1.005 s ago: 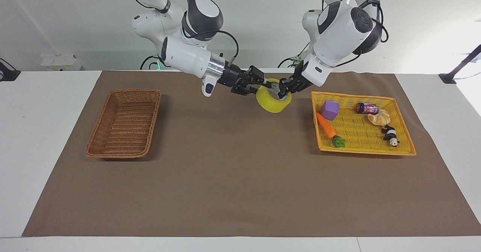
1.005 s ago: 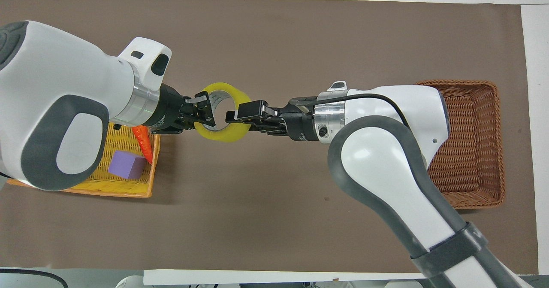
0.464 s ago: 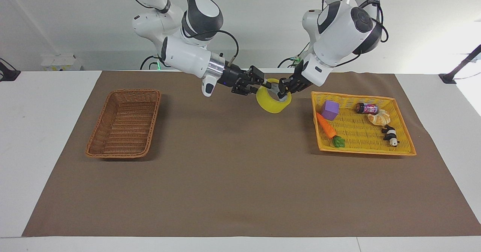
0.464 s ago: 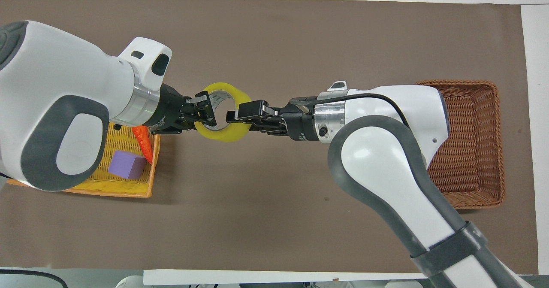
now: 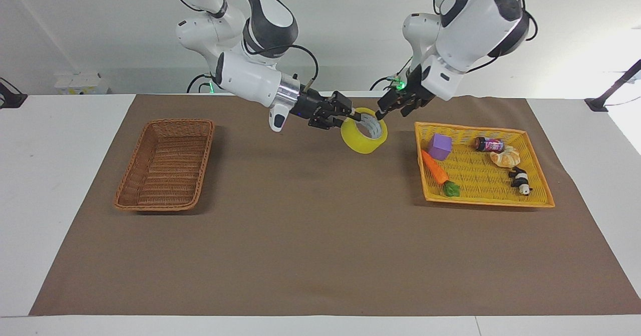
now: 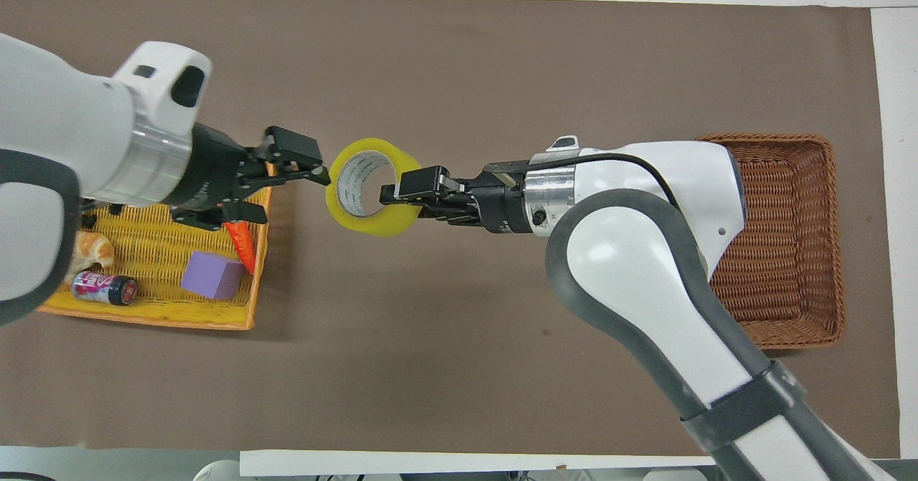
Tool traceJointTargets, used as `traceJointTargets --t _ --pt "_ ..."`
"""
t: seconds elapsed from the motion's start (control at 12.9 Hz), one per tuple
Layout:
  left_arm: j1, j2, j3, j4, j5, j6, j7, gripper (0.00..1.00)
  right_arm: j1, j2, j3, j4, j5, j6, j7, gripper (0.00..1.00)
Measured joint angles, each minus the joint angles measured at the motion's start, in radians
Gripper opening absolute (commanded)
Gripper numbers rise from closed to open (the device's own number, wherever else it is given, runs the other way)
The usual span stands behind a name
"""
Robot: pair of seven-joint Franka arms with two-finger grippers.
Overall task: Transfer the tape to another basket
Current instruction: 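Open the left gripper and withdraw it from the tape roll, then carry the tape with the right gripper and lower it into the wicker basket, then open the right gripper to release the tape in the wicker basket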
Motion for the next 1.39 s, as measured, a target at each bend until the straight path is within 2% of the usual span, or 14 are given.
traceJointTargets --t 0.23,0.39,0.62,0.85,1.01,1.16,1.39 --pt "0.146 -0.014 0.019 0.012 0.160 -0.115 0.176 0.99 -0.071 0.000 -0.003 0.000 -0.002 -0.083 -0.030 0.00" --pt "0.214 -0.013 0.020 0.011 0.256 -0.143 0.346 0.99 -0.174 -0.001 -0.006 -0.002 -0.026 -0.196 -0.078 0.00" --pt "0.312 -0.013 0.021 0.011 0.334 -0.148 0.549 1.00 -0.422 -0.004 -0.015 -0.003 -0.185 -0.436 -0.160 0.00" --pt "0.369 -0.013 0.021 0.011 0.335 -0.148 0.593 1.00 -0.705 -0.011 -0.019 -0.003 -0.375 -0.614 -0.280 0.00" --pt "0.369 -0.013 0.017 0.011 0.335 -0.148 0.594 1.00 -0.858 -0.008 -0.022 -0.007 -0.485 -0.658 -0.396 0.00" --pt "0.367 -0.013 0.008 0.011 0.335 -0.148 0.594 1.00 -0.972 0.031 -0.024 -0.019 -0.538 -0.687 -0.528 0.00" --pt "0.367 -0.013 0.002 0.010 0.335 -0.149 0.594 1.00 -1.030 0.121 -0.023 -0.025 -0.566 -0.685 -0.651 0.00"
